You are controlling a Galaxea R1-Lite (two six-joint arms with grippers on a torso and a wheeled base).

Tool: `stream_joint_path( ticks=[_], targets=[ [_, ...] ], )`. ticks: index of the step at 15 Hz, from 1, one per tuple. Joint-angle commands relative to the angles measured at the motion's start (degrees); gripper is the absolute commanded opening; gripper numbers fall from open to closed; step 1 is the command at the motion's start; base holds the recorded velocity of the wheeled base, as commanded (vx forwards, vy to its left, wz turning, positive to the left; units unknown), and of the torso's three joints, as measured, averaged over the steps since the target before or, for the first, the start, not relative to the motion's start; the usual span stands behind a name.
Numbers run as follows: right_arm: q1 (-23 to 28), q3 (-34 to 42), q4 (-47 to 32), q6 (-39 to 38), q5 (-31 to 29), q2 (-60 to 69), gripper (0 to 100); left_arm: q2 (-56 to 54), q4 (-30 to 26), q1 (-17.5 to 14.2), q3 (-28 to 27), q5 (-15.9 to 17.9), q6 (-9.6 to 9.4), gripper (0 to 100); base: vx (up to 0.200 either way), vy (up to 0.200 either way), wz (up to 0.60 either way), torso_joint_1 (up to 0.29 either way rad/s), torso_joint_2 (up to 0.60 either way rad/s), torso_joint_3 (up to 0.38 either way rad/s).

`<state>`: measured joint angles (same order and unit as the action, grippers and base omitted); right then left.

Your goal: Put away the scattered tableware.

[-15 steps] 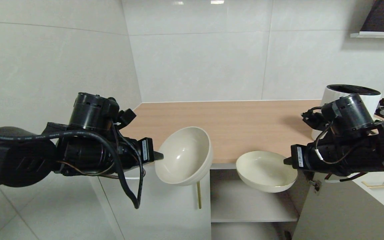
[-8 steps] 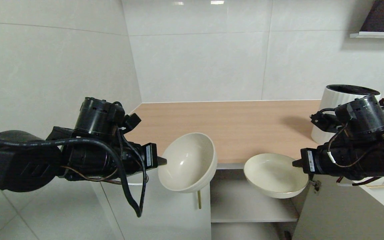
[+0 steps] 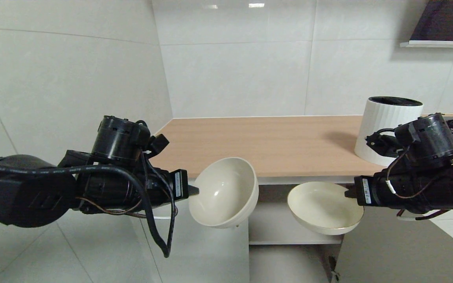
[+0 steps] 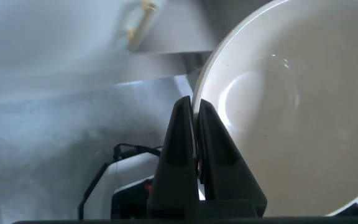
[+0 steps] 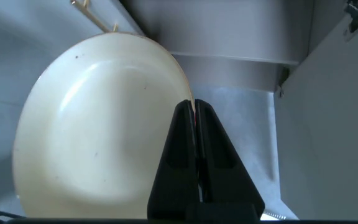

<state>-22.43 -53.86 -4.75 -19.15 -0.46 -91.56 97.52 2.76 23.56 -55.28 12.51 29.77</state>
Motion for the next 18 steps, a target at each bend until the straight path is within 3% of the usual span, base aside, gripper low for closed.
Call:
stream_joint_path(
  ticks=[1,9,18],
  targets=[
    [0.0,0.0,0.0,0.0,0.0,-1.2,0,0.3,0.1,-0.1,0.0,-0.1,0.03,0,0.000,0.000,0.00,0.000,0.00,0.000],
    [-0.1,0.1,0.0,0.0,-0.2,-2.9,0,1.2,1.6,-0.4,-0.2,-1.9,0.20,0,0.000,0.000,0.00,0.000,0.00,0.000],
    [-0.1,0.0,0.1,0.0,-0.2,-4.2,0,1.4,1.6,-0.5,-0.2,-2.2,0.20,0,0.000,0.000,0.00,-0.167,0.42,0.250]
  ],
)
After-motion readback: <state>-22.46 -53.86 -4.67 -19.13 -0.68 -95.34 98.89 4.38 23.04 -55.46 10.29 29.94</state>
